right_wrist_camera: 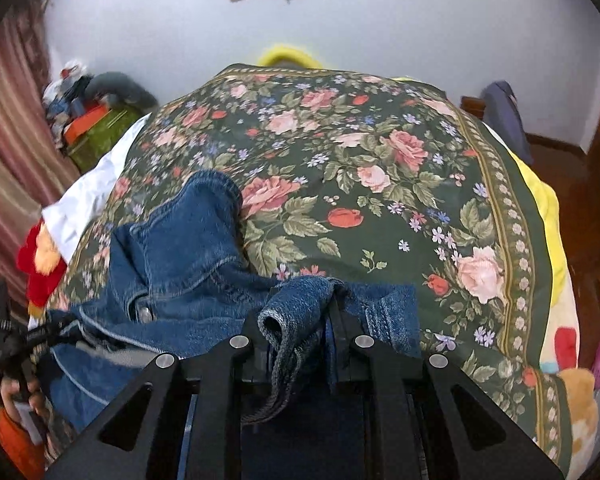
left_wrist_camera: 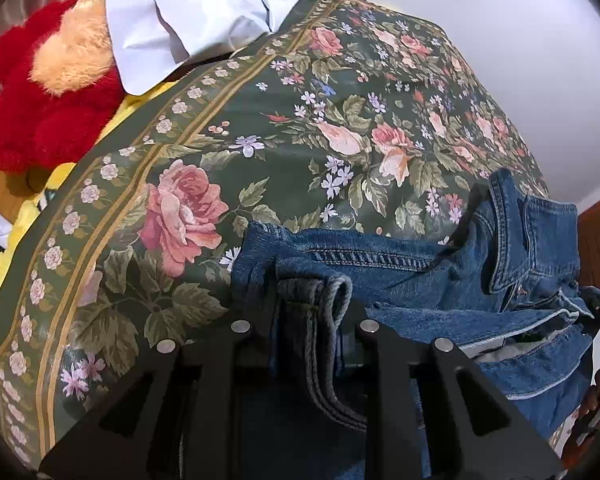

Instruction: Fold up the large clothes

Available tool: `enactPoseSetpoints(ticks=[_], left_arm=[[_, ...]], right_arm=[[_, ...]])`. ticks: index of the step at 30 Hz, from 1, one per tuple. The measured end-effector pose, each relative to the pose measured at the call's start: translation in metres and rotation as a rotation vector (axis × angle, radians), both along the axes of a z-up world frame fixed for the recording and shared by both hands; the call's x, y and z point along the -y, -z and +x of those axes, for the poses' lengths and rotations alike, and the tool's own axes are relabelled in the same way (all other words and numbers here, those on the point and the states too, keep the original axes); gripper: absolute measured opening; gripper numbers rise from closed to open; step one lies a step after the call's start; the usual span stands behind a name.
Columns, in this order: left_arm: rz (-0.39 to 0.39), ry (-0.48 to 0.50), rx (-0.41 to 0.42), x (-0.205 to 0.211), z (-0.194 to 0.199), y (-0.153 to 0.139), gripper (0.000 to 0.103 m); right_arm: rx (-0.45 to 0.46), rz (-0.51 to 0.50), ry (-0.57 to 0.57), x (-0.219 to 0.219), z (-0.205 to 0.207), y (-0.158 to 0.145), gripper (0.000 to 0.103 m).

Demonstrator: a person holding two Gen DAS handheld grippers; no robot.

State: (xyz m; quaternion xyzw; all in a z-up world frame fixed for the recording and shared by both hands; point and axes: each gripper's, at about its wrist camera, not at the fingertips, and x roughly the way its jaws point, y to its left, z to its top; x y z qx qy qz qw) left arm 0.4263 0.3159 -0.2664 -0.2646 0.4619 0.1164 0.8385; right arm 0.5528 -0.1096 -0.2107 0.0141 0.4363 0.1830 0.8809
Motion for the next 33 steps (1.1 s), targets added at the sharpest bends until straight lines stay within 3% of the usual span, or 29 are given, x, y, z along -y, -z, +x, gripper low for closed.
enactPoseSetpoints(ticks=[4,9,11,14,15,16,18,20,24,29,33], left_arm=[[0.027,0.025,-0.015,0.003,0.000,0.000,0.023],[0.029,0.025,-0.044,0.004,0.002,0.000,0.023],[0.014,0.013,-0.053,0.002,0.001,-0.002,0.023],[-0.017,-0.010,-0.052,-0.001,-0.005,-0.012,0.031],[-0.014,-0.028,-0.046,-0.002,-0.009,-0.020,0.042],[0.000,-0.041,-0.034,-0.003,-0.014,-0.028,0.057],[0.042,-0.026,0.021,-0.003,-0.023,-0.049,0.069],[0.108,-0.005,0.052,-0.002,-0.033,-0.071,0.072],[0.197,0.020,0.052,0.005,-0.055,-0.102,0.074],[0.334,0.128,0.045,0.040,-0.080,-0.111,0.076],[0.353,0.204,0.061,0.071,-0.098,-0.100,0.082]], right_arm=[[-0.018,-0.004,-0.046,0.006,-0.008,-0.001,0.016],[-0.073,0.130,-0.024,0.035,-0.014,-0.014,0.019],[-0.073,0.141,-0.019,0.043,-0.017,-0.020,0.019],[0.010,0.035,0.094,0.064,-0.028,-0.042,0.019],[0.046,-0.009,0.136,0.073,-0.032,-0.050,0.019],[0.062,-0.017,0.145,0.080,-0.036,-0.057,0.019],[0.049,0.018,0.119,0.095,-0.044,-0.066,0.019],[0.028,0.043,0.090,0.103,-0.054,-0.071,0.019],[0.057,-0.006,0.038,0.098,-0.085,-0.078,0.019],[0.068,-0.015,-0.085,0.070,-0.125,-0.074,0.019],[0.051,-0.029,-0.190,0.034,-0.148,-0.061,0.019]])
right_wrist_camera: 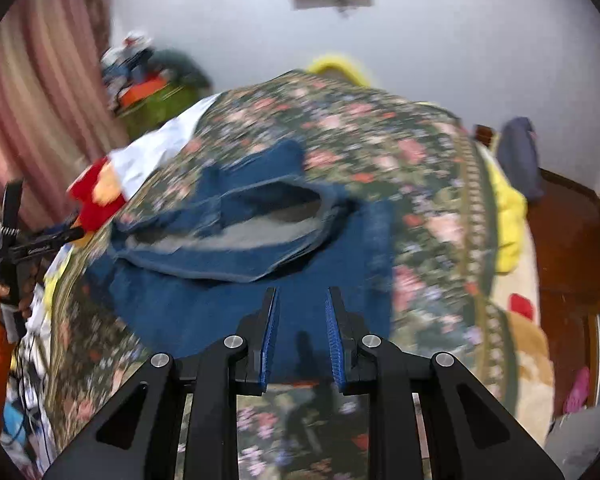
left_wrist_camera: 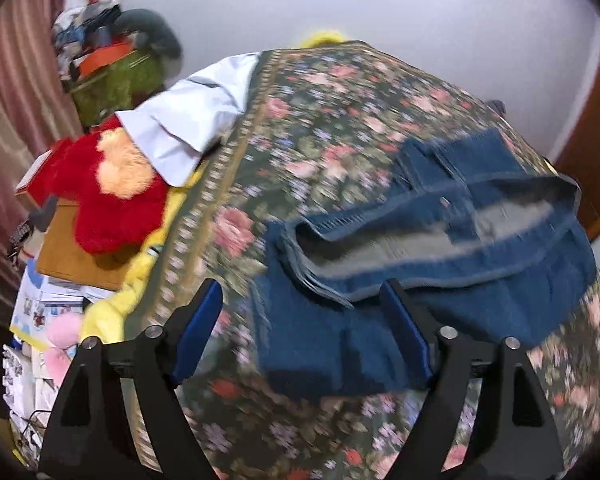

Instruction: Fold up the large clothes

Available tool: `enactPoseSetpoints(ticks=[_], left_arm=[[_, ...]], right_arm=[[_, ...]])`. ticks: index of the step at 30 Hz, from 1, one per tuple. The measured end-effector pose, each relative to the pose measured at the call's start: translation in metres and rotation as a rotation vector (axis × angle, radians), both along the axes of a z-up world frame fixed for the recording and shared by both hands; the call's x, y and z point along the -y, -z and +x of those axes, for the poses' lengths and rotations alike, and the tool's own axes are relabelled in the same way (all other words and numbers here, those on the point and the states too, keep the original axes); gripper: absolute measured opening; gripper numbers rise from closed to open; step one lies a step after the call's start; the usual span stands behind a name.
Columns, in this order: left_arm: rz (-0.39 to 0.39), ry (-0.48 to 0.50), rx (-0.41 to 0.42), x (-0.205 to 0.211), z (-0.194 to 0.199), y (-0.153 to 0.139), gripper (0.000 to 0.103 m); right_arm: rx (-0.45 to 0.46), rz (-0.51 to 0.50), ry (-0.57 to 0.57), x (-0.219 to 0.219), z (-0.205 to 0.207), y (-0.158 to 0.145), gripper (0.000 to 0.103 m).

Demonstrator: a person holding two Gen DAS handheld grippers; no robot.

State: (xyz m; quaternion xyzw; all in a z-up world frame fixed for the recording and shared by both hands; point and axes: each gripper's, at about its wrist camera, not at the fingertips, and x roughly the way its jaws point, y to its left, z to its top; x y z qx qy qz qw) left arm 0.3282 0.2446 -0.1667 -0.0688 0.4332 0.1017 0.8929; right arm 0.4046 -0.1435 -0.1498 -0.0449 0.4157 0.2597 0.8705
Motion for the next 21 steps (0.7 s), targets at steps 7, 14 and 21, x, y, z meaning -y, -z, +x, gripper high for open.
enactPoseSetpoints(ticks=[7,14,21], left_arm=[[-0.023,0.125,-0.102,0.050,0.015,0.048,0.082],[0.033,0.139,-0.159,0.073,0.063,0.086,0.082],[0.084,0.017,-0.146,0.034,0.112,0.083,0.082]], right_arm=[[-0.070,-0.078,-0.132,-0.063,-0.018,0.044,0.019],[-0.077,-0.152,-0.149,-0.106,-0.008,0.090,0.019],[-0.009,-0.242,-0.130,-0.140,0.041,0.102,0.019]])
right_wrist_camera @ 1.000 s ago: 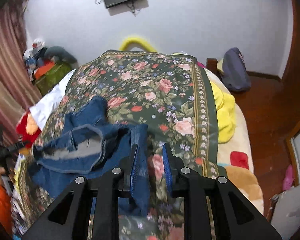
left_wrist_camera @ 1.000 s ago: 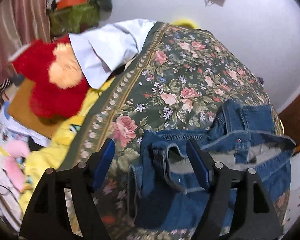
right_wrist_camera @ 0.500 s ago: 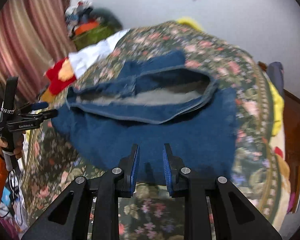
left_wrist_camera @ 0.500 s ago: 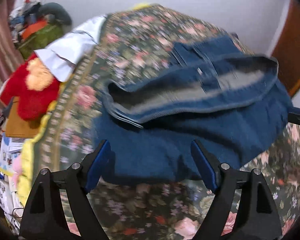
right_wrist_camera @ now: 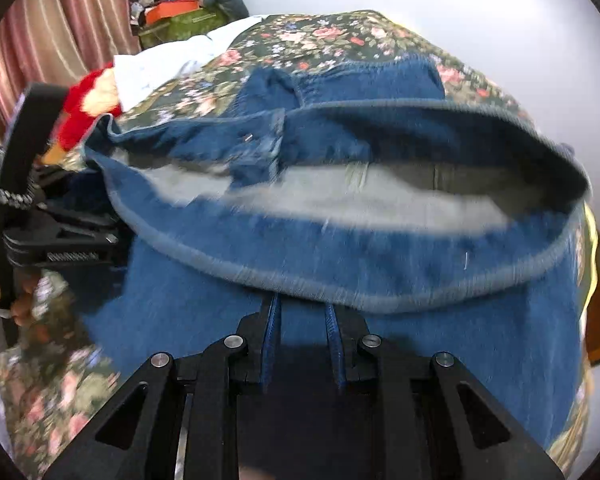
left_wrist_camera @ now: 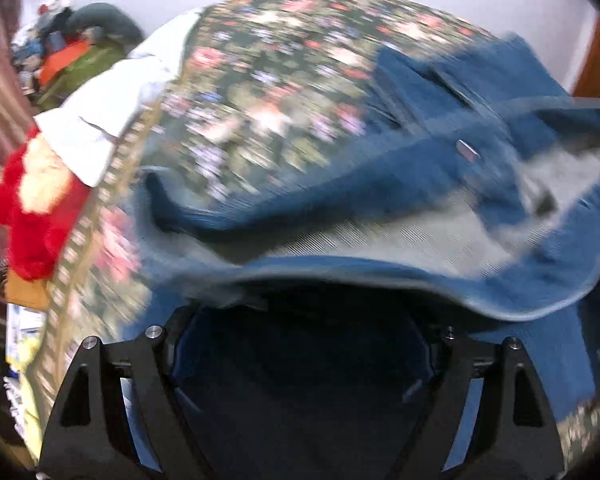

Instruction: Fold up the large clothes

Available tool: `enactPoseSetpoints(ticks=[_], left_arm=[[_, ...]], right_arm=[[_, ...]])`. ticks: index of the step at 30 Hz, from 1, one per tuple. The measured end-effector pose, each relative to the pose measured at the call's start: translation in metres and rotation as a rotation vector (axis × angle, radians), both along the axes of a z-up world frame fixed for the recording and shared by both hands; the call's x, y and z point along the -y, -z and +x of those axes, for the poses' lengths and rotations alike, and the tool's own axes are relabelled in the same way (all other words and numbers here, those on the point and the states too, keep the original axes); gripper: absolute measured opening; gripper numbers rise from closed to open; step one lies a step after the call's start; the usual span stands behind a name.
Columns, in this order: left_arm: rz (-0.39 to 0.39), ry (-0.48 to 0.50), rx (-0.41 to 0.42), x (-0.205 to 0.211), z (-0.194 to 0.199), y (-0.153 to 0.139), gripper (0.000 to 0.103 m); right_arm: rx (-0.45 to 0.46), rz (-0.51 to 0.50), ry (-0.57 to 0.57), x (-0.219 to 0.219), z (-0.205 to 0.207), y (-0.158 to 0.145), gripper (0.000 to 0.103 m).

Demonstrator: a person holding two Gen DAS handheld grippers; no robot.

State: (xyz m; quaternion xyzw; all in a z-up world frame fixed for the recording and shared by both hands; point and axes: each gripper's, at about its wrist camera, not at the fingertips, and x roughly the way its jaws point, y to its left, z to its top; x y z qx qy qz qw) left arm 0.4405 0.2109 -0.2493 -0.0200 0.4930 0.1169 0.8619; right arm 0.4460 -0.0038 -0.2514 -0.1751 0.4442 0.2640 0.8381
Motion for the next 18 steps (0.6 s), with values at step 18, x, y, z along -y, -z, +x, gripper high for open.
enactPoseSetpoints(ticks=[18], left_arm=[[0.005,-0.101,0.139,-0.057,-0.011,-0.055,0.086]], right_arm=[[0.161,0.117,0.143,0.019,0.046,-0.081,0.019]])
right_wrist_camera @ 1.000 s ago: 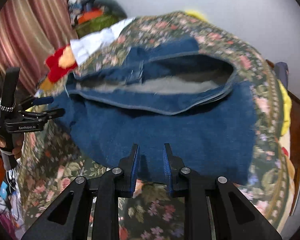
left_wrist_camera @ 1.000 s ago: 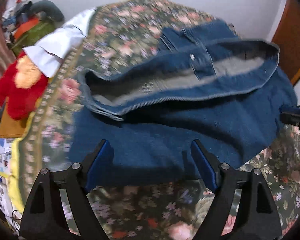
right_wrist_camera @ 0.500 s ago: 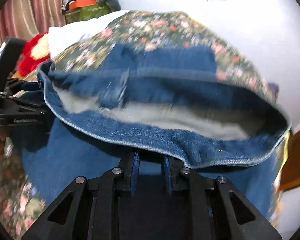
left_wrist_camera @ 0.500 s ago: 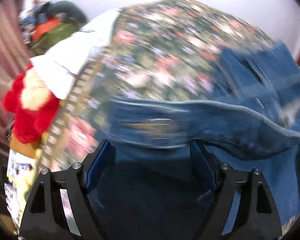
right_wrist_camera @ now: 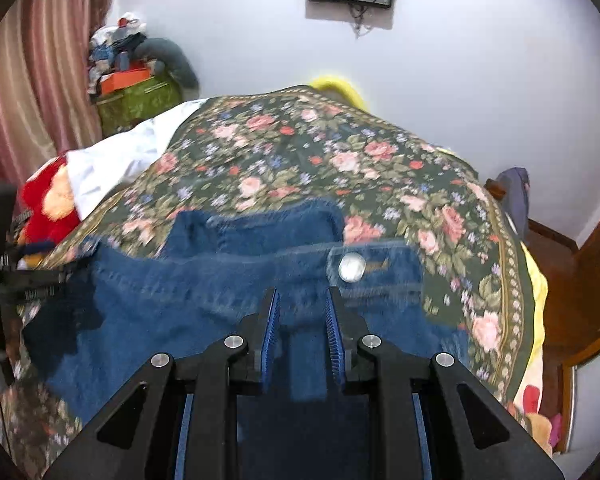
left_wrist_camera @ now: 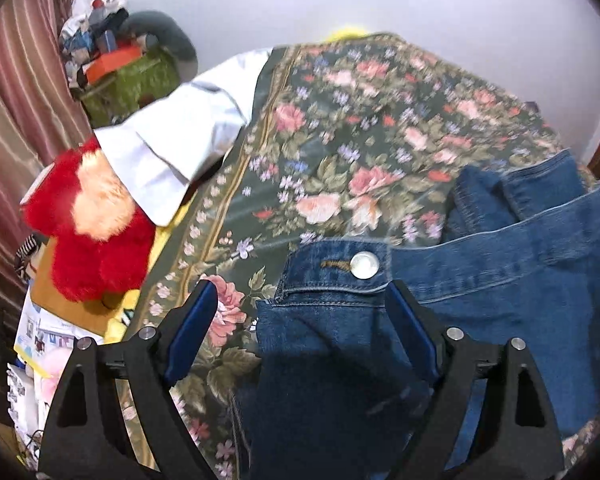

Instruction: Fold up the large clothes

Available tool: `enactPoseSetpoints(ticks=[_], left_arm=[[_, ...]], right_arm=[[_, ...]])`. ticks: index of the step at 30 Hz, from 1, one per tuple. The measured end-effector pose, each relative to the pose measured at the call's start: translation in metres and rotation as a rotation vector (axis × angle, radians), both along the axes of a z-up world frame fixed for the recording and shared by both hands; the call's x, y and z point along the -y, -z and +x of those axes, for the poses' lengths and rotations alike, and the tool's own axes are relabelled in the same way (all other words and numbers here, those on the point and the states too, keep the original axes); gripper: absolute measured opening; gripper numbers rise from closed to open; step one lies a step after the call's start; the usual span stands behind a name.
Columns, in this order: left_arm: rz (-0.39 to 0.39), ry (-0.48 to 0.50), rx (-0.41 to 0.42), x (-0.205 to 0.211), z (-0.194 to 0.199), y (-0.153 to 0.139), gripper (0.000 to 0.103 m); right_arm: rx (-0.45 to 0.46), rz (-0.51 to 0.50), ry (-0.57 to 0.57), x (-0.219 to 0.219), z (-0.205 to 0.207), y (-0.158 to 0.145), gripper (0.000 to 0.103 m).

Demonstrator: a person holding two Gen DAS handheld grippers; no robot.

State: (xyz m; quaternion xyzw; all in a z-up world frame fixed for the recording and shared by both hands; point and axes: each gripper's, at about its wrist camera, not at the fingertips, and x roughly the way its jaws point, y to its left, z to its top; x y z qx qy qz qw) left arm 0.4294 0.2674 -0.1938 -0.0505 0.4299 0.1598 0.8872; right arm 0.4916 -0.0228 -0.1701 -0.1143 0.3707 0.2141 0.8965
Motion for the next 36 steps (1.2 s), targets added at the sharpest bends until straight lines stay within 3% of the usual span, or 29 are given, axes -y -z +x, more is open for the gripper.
enactPoseSetpoints(ticks=[3,6,9,12,14,16,19,24,30,36], left_arm=[[0.004,0.038,0.000,0.007,-0.014,-0.009,0.087],[-0.005,0.082,-0.040,0.015,-0.028,0.000,0.090],[0.030,0.148,-0.142,0.030,-0.046,0.027,0.090],[0.097,0.146,-0.219,0.035,-0.066,0.057,0.090],[0.098,0.138,-0.232,0.031,-0.079,0.069,0.092],[0.056,0.124,-0.196,0.022,-0.093,0.070,0.096],[0.001,0.093,-0.176,0.011,-0.107,0.064,0.097],[-0.005,0.072,-0.172,0.005,-0.122,0.056,0.099],[0.067,0.039,-0.165,0.009,-0.140,0.049,0.099],[0.131,-0.051,-0.181,-0.008,-0.163,0.044,0.099]], right_arm=[[-0.044,-0.025,-0.064,-0.002,-0.022,0.011,0.019],[-0.098,-0.063,-0.132,-0.007,-0.044,0.029,0.019],[-0.126,-0.100,-0.176,-0.012,-0.063,0.052,0.019],[-0.170,-0.208,-0.178,-0.015,-0.073,0.083,0.019],[-0.118,-0.241,-0.209,-0.012,-0.083,0.088,0.019],[-0.084,-0.268,-0.221,-0.008,-0.091,0.087,0.019],[-0.107,-0.254,-0.202,0.003,-0.092,0.080,0.019],[-0.137,-0.228,-0.146,0.032,-0.088,0.068,0.019],[-0.186,-0.128,-0.111,0.072,-0.089,0.046,0.019],[-0.134,-0.249,0.037,0.110,-0.096,0.038,0.019]])
